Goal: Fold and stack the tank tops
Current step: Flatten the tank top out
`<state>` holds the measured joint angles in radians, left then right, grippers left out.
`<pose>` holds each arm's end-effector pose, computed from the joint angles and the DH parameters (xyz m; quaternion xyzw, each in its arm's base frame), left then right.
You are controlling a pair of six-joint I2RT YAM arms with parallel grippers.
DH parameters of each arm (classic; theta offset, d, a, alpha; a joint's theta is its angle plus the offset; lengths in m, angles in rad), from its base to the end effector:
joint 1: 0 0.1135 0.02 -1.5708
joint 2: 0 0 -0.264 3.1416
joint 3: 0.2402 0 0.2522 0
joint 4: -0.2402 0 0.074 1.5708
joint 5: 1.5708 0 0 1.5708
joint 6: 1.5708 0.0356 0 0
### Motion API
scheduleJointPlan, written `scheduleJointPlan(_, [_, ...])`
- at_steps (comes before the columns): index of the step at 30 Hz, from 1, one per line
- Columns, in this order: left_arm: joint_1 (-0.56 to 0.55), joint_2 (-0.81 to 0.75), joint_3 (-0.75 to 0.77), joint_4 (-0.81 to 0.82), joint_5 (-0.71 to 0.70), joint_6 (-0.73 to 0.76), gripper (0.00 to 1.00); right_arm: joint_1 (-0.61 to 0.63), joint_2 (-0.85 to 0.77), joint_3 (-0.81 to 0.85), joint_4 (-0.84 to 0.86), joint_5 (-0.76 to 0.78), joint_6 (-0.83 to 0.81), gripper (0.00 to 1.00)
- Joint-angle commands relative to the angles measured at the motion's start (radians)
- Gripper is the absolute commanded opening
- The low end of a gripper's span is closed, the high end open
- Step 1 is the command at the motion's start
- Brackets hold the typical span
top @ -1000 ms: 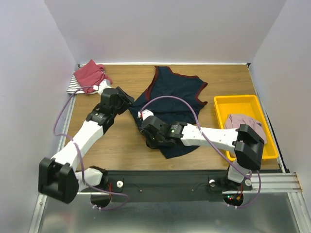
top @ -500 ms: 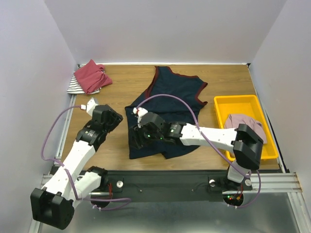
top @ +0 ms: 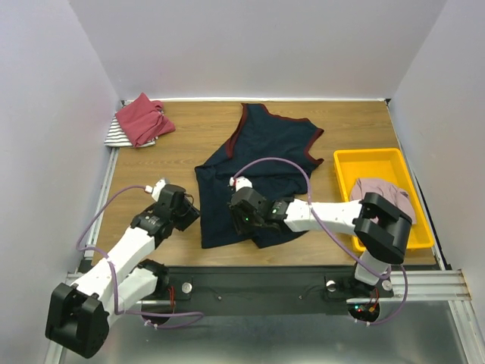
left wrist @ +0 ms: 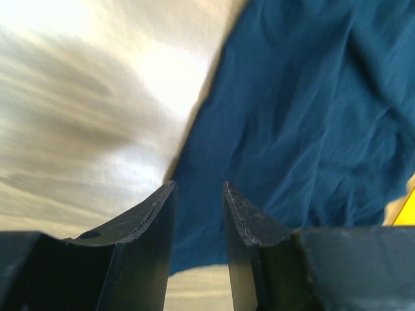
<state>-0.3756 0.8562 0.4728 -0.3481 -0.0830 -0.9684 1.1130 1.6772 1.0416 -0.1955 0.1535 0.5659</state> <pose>0.1668 -0.0626 0.2038 -0.2827 0.8677 -0.2238 0.3422 0.1615 0.3155 0.1982 -0.2245 0.9026 0.2205 0.2939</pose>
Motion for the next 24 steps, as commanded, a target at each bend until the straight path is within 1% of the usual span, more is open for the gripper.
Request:
scheduleJointPlan(1, [-0.089, 0.009, -0.036, 0.0, 0.014, -0.071, 0.44, -0.045, 0.03, -0.011, 0.03, 0.061, 0.006, 0.35])
scheduleJointPlan(3, [-0.124, 0.014, -0.04, 0.001, 0.008, -0.102, 0.44, -0.071, 0.055, -0.018, 0.03, 0.07, 0.0, 0.3])
scheduleJointPlan(4, [-0.155, 0.02, -0.037, 0.001, 0.005, -0.108, 0.46, -0.084, 0.061, -0.021, 0.03, 0.072, -0.001, 0.28])
scheduleJointPlan(7, [-0.192, 0.044, -0.033, 0.006, 0.014, -0.119, 0.5, -0.12, 0.085, -0.029, 0.031, 0.072, -0.009, 0.23])
scheduleJointPlan(12, [-0.259, 0.069, -0.052, 0.018, 0.034, -0.142, 0.51, -0.159, 0.092, -0.043, 0.036, 0.077, -0.017, 0.18])
scheduleJointPlan(18, [-0.292, 0.099, -0.06, 0.026, 0.046, -0.165, 0.51, -0.194, 0.082, -0.081, 0.048, 0.077, -0.008, 0.15])
scheduleJointPlan(22, [-0.31, 0.116, -0.048, 0.014, 0.052, -0.168, 0.49, -0.199, 0.081, -0.094, 0.057, 0.08, -0.001, 0.13])
scheduleJointPlan(24, [-0.322, 0.118, -0.043, -0.008, 0.042, -0.171, 0.46, -0.205, 0.085, -0.101, 0.062, 0.083, 0.0, 0.12])
